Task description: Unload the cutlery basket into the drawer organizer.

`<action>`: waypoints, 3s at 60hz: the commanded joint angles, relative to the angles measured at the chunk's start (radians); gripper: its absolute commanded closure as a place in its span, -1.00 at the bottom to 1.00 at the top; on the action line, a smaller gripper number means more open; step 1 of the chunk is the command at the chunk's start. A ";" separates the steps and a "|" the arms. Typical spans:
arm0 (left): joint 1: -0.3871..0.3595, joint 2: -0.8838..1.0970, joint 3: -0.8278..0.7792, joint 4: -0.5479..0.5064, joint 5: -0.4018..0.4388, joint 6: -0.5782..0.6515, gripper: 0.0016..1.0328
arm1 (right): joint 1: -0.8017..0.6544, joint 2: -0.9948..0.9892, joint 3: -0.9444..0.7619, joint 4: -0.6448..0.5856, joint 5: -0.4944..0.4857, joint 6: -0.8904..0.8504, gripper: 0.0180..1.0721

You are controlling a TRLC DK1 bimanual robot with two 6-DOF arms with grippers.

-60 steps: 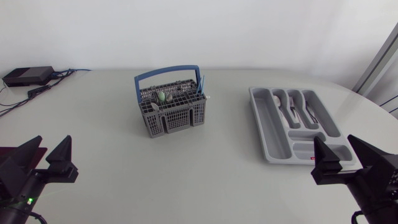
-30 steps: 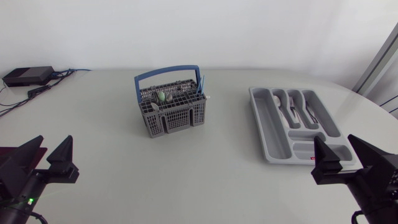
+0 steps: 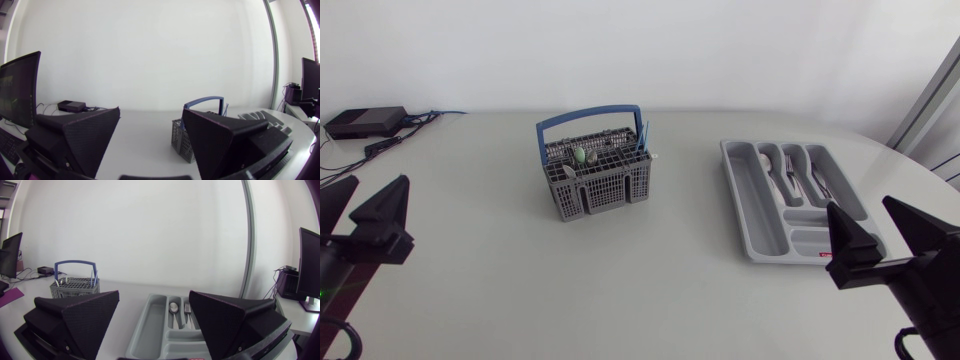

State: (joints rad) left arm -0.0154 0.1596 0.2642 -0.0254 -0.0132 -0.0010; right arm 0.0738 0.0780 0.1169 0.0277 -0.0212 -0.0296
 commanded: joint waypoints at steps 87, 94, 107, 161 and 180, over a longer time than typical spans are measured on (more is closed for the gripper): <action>-0.290 1.578 1.001 -0.154 -0.231 0.076 -0.26 | 0.165 0.796 0.441 -0.206 0.047 -0.227 -0.90; -0.273 1.617 1.032 -0.165 -0.243 0.055 -0.02 | 0.165 0.793 0.432 -0.206 0.041 -0.227 -0.90; -0.258 1.598 1.017 -0.196 -0.149 0.021 0.55 | 0.167 0.779 0.418 -0.206 0.041 -0.227 -0.90; -0.317 1.364 0.761 -0.277 0.140 0.167 0.63 | 0.339 1.281 0.747 -0.253 -0.120 -0.179 -0.90; -0.337 1.353 0.724 -0.255 0.142 0.176 -0.14 | 0.305 1.270 0.768 -0.331 -0.229 -0.239 -0.90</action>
State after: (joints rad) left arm -0.3344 1.5227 1.0237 -0.2649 0.1051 0.1913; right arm 0.3885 1.3449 0.8520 -0.2893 -0.2382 -0.2558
